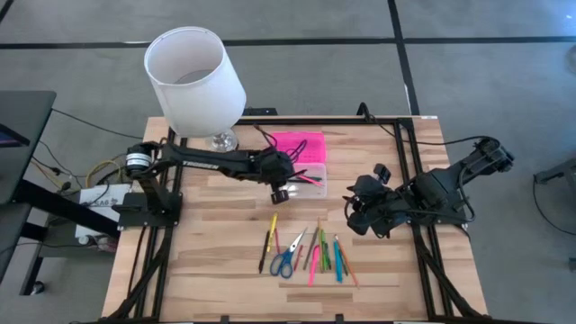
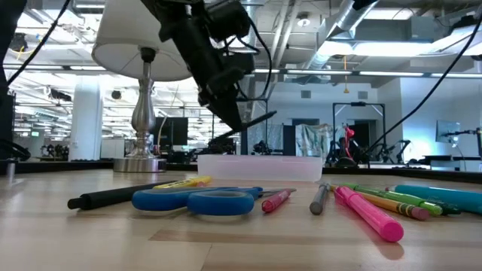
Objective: Pick & place school supplies into a supply box
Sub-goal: Put the left black pen into the pink supply box, then put the orange pencil into the pink supply box
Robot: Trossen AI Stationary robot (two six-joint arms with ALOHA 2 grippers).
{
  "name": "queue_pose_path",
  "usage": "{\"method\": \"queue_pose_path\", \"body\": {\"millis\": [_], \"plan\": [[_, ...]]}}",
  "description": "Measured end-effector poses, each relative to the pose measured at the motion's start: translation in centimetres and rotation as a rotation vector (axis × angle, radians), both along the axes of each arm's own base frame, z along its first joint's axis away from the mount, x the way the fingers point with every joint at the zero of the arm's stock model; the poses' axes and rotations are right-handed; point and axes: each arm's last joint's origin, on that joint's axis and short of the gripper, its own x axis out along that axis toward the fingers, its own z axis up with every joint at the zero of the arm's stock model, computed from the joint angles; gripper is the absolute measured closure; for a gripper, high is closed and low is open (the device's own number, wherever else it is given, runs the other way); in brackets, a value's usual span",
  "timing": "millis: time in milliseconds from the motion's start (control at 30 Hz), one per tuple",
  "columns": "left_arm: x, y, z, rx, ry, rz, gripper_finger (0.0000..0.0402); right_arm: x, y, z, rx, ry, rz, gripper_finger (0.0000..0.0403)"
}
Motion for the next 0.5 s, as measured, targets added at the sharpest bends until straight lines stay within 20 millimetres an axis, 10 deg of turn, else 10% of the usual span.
{"method": "queue_pose_path", "body": {"millis": [500], "plan": [[0.13, 0.81, -0.21, 0.056, 0.005, 0.019, 0.0276, -0.04, -0.01, -0.05, 0.048, -0.020, -0.053, 0.0285]]}}
